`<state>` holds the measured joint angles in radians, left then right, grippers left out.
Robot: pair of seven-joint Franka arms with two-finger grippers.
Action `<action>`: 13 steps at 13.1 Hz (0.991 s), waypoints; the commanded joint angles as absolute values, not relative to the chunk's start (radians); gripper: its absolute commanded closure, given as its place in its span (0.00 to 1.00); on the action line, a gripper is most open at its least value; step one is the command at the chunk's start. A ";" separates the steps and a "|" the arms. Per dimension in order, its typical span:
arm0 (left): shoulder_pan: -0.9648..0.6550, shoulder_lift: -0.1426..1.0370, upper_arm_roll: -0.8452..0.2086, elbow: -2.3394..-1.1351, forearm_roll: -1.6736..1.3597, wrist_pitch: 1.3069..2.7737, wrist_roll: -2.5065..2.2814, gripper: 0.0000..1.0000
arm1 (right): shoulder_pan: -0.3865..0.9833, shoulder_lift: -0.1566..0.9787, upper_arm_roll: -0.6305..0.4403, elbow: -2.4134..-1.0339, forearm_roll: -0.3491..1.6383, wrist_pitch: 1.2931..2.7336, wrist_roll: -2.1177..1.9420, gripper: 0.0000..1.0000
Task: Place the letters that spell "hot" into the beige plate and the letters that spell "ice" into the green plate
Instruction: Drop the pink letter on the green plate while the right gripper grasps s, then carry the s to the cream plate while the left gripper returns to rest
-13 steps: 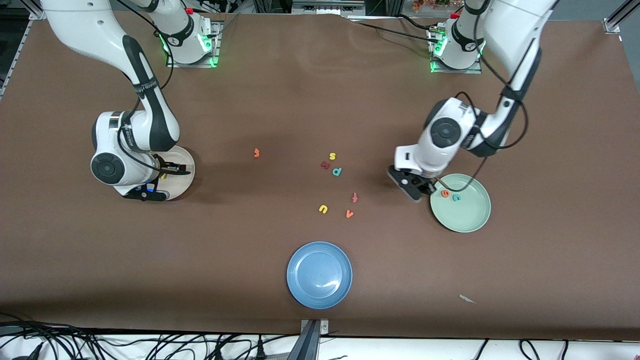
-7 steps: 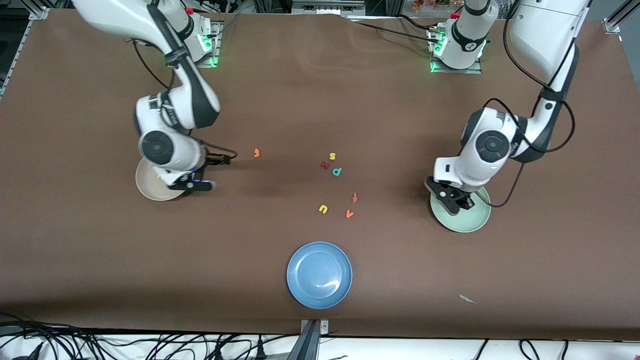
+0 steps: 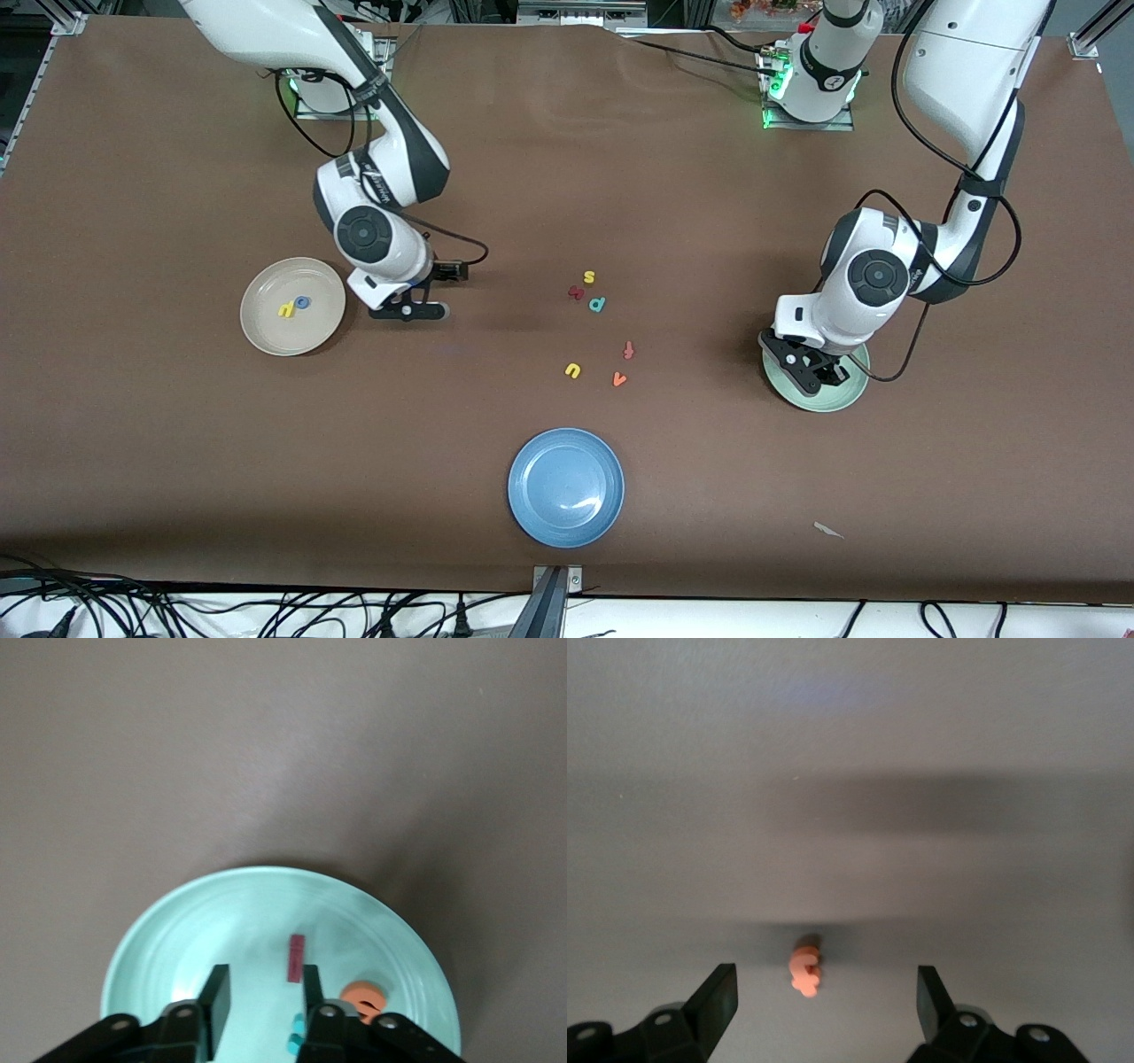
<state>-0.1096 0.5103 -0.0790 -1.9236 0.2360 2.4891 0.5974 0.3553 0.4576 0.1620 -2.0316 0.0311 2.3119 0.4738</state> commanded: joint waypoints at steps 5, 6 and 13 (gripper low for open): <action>-0.100 0.347 -0.077 -1.891 0.072 2.326 0.592 0.00 | 0.414 0.485 0.161 -2.109 0.041 2.442 0.546 0.25; -0.098 0.312 -0.075 -1.890 0.005 2.245 0.554 0.00 | 0.414 0.489 0.161 -2.109 0.041 2.441 0.546 0.32; -0.031 0.100 -0.080 -1.729 -0.028 1.716 0.186 0.00 | 0.413 0.488 0.152 -2.112 0.034 2.437 0.545 0.73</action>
<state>-0.0562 0.1375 -0.0751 -1.8030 -0.0023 1.8558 0.2289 0.4089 0.4920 0.1569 -2.0976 0.0311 2.4260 0.5386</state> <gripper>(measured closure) 0.000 0.599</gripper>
